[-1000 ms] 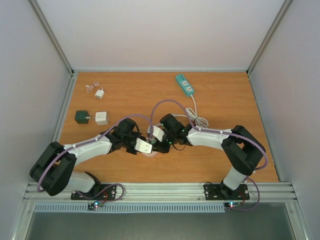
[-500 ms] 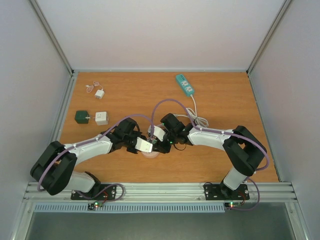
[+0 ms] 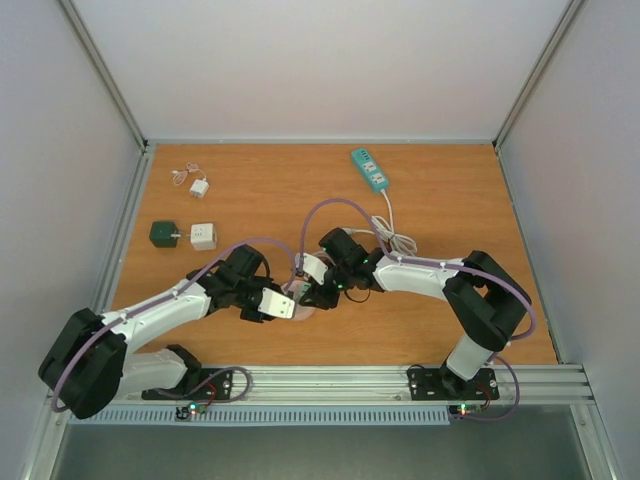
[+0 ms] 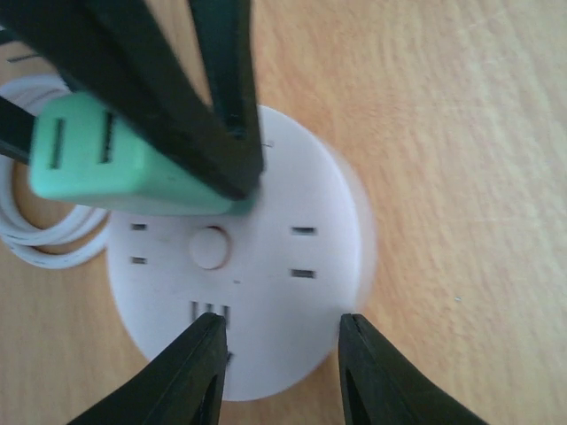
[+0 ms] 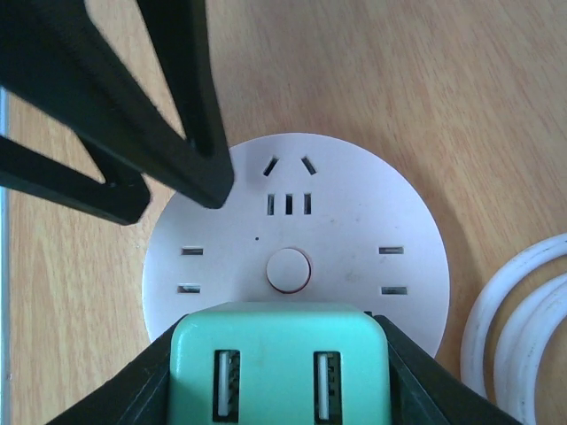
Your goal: Pull the plug off the socket
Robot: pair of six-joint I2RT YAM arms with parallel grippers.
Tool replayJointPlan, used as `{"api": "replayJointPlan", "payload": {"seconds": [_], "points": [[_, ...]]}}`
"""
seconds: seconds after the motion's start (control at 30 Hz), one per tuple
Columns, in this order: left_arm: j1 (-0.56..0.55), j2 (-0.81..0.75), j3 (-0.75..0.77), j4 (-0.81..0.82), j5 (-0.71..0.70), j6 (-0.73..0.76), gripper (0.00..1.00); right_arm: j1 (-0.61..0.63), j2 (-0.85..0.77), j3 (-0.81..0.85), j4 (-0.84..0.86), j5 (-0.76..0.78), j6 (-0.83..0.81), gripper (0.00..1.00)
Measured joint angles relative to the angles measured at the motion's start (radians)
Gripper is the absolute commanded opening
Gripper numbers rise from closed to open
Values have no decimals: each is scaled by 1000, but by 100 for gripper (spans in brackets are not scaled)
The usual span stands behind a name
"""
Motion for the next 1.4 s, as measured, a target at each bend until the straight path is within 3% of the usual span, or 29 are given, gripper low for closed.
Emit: {"api": "replayJointPlan", "payload": {"seconds": [0.4,0.57,0.87,1.4], "points": [[-164,-23,-49,34,-74,-109,46,0,20,5,33,6,18,8],[-183,2,-53,105,-117,-156,48,0,21,6,37,9,23,8],[-204,62,-52,190,-171,-150,38,0,23,10,25,26,23,7],[-206,134,-3,176,-163,-125,36,-6,17,29,-28,57,20,7]]}}
